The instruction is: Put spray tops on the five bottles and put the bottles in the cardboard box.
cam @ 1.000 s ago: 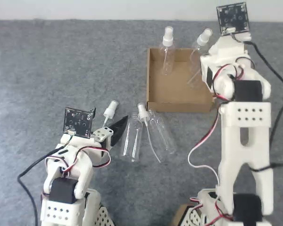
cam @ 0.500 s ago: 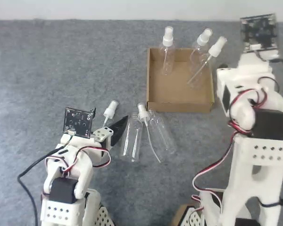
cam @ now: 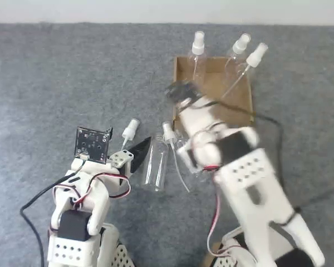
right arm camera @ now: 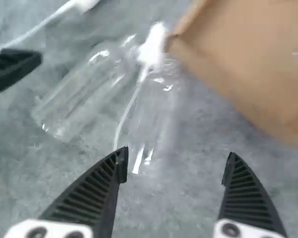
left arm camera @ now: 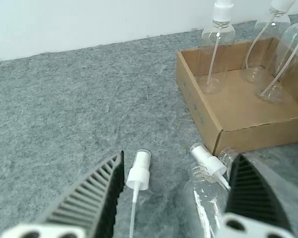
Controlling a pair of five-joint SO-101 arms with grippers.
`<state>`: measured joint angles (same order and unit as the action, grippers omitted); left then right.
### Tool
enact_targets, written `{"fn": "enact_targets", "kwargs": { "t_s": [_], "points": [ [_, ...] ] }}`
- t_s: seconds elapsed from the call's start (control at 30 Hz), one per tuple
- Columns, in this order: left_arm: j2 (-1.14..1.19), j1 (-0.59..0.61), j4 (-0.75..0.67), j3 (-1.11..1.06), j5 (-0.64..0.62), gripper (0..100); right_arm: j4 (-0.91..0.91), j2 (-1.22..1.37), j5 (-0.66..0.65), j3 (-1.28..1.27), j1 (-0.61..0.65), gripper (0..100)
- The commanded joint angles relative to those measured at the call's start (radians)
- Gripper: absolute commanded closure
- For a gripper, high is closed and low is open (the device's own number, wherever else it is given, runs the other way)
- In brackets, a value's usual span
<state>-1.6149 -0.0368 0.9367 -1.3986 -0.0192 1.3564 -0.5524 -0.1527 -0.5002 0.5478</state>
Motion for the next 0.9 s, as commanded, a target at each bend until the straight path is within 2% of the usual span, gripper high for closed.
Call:
{"fn": "enact_targets", "kwargs": {
  "t_s": [0.0, 0.13, 0.23, 0.37, 0.67, 0.73, 0.87],
  "points": [
    [-0.009, 0.068, -0.029, 0.016, 0.0, 69, -0.183, 0.058, 0.015, -0.129, 0.047, 74.2],
    [-0.003, 0.166, -0.025, 0.061, -0.034, 69, -0.303, 0.145, 0.115, -0.167, 0.056, 74.2],
    [-0.003, 0.178, -0.026, 0.062, -0.043, 69, -0.34, 0.211, 0.158, -0.167, 0.096, 74.2],
    [-0.003, 0.178, -0.028, 0.062, -0.043, 69, -0.343, 0.286, 0.161, -0.167, 0.127, 74.2],
    [-0.003, 0.176, -0.028, 0.061, -0.044, 69, -0.367, 0.398, 0.161, -0.172, 0.061, 74.7],
    [-0.003, 0.176, -0.028, 0.061, -0.046, 69, -0.363, 0.412, 0.161, -0.172, 0.05, 77.8],
    [-0.003, 0.176, -0.028, 0.061, -0.048, 69, -0.335, 0.414, 0.15, -0.172, 0.048, 91.3]
  ]
}}
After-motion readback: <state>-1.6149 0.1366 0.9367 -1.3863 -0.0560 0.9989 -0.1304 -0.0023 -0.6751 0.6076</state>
